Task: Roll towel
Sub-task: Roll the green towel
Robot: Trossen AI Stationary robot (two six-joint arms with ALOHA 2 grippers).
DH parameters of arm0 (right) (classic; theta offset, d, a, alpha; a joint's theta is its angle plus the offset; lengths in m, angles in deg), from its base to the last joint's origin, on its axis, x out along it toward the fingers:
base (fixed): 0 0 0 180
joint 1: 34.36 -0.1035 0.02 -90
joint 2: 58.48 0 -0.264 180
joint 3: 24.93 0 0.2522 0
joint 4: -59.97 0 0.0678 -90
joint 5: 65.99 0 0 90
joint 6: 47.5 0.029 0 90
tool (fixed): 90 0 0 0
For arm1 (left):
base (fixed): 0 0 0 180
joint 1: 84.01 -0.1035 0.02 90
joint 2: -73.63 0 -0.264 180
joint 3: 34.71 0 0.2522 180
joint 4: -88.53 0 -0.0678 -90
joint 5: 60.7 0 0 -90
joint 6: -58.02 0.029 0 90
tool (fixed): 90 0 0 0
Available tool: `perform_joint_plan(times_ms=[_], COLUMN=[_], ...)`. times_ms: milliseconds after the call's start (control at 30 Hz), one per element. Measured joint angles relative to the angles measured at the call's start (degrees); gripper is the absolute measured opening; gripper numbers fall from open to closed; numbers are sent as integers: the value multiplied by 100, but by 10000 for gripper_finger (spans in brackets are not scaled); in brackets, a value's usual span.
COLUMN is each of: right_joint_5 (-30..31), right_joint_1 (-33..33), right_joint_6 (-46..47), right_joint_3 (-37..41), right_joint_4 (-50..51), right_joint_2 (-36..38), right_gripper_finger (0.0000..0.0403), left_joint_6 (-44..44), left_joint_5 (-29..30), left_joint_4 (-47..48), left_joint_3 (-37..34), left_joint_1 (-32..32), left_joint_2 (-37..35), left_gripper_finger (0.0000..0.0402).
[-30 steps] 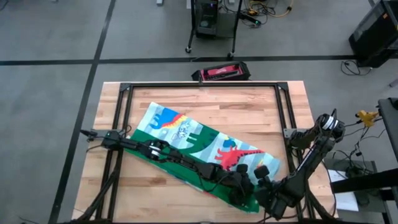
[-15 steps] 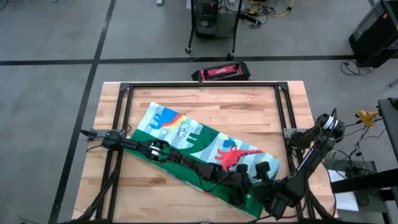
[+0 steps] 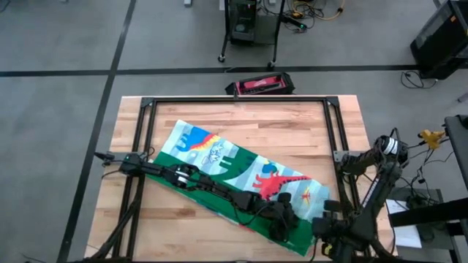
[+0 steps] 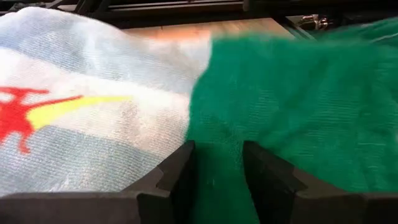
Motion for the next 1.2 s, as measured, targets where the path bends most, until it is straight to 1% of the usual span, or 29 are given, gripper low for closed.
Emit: perform_joint_plan(times_ms=[100, 200, 367, 600, 700, 767, 867, 1100, 1200], right_joint_5=[-42, -104, -191, -195, 10, 542, 992, 1097, 1312], right_joint_1=[-140, -152, 6, 258, 367, 418, 431, 400, 365], right_joint_6=[777, 951, 711, 225, -77, -192, -224, -267, -292], right_joint_3=[209, 502, 1068, 1422, 1400, 1306, 1164, 960, 794], right_joint_4=[-134, -490, -1303, -1531, -1626, -1631, -1635, -1574, -1452], right_joint_2=[0, -2, -2, 31, 35, 13, 31, 32, 70], right_gripper_finger=[164, 171, 178, 172, 174, 176, 179, 181, 181], left_joint_6=[1, -1, -9, -16, -16, -16, -16, 3, 3], left_joint_5=[0, 0, 0, 2, 2, 1, 2, 2, 2], left_joint_4=[0, 0, 0, 0, 0, 0, 2, 9, 11], left_joint_3=[0, 0, -2, -4, -4, -4, -7, -7, -7], left_joint_1=[0, 0, 0, 0, 0, 0, 0, 0, 0], left_joint_2=[0, 0, 0, 0, 0, 0, 0, -4, -4], left_gripper_finger=[123, 122, 120, 123, 120, 120, 122, 124, 121])
